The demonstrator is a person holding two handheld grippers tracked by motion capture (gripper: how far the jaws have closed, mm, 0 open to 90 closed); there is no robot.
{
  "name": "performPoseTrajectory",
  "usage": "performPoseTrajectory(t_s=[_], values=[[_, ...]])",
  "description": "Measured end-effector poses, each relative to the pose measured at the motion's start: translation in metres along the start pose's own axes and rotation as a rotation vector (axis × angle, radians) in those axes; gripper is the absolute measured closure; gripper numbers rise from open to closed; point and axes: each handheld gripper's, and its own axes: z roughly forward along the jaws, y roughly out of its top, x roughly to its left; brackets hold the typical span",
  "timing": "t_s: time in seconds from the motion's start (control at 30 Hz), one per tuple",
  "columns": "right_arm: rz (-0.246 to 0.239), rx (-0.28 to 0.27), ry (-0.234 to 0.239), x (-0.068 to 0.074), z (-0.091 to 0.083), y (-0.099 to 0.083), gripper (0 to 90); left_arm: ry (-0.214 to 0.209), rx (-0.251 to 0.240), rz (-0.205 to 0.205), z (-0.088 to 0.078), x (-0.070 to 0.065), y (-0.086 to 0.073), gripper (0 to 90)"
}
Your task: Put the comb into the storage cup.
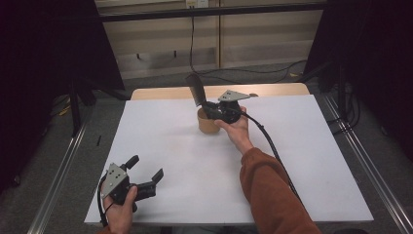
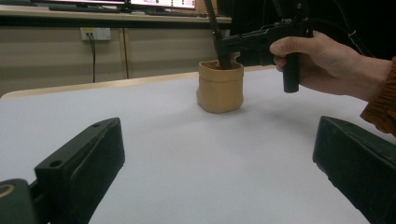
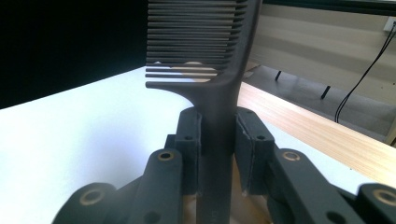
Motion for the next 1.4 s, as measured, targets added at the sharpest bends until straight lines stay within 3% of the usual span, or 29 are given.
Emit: performPoseTrajectory(t_s=[0.33, 0.43, 0.7, 0.93, 1.4], values=[[0.004, 0.016, -0.004, 0.002, 0.003, 0.002, 72.5, -0.003, 0.002, 0.002, 0.0, 0.0, 0.0, 2.3], [-0.016, 0.064, -0.001, 0.005, 0.008, -0.002, 72.5, 0.002, 0.002, -0.002, 0.0, 0.0, 0.0, 2.3], [-0.002, 0.07, 0.013, 0.007, 0.011, -0.003, 71.7, -0.004, 0.003, -0.001, 0.001, 0.001, 0.0, 2.3], [0.01, 0.062, -0.013, 0.005, 0.014, -0.004, 72.2, -0.004, 0.003, -0.003, 0.0, 0.0, 0.0, 2.3], [0.01, 0.082, -0.013, 0.009, 0.024, -0.005, 69.5, -0.002, -0.001, -0.006, 0.0, 0.001, 0.0, 2.3]])
